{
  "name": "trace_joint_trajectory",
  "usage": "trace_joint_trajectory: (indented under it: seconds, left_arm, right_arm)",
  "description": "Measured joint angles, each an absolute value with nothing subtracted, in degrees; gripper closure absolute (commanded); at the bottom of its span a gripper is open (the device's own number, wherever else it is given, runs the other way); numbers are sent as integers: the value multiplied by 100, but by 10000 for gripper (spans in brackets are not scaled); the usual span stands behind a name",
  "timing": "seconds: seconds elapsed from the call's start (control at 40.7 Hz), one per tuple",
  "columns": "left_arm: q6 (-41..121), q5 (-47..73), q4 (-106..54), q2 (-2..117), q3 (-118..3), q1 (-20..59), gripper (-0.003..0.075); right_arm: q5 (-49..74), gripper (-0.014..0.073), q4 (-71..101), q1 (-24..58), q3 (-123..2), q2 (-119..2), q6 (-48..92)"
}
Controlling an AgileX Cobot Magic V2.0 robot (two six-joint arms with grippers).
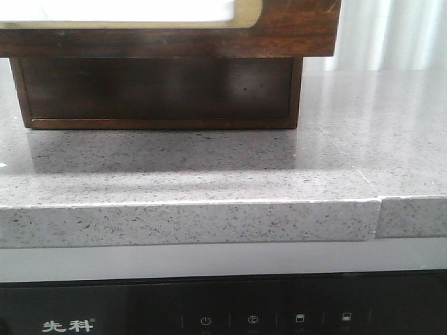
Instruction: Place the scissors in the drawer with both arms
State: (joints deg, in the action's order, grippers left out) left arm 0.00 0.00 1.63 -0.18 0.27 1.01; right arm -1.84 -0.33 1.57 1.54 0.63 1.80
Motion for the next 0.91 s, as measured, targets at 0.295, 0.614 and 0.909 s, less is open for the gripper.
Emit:
trace_joint_trajectory:
  seconds: [0.295,0.614,0.909]
  left_arm:
    - [0,0,163,-18,27,101,741]
    - [0,0,163,-18,27,101,741]
    - [0,0,163,-18,27,101,741]
  right_arm:
    - [-184,661,-85,157,154,63,138]
    - [-184,661,-98,157,154,63,122]
    - [-184,661,-98,157,154,63,122]
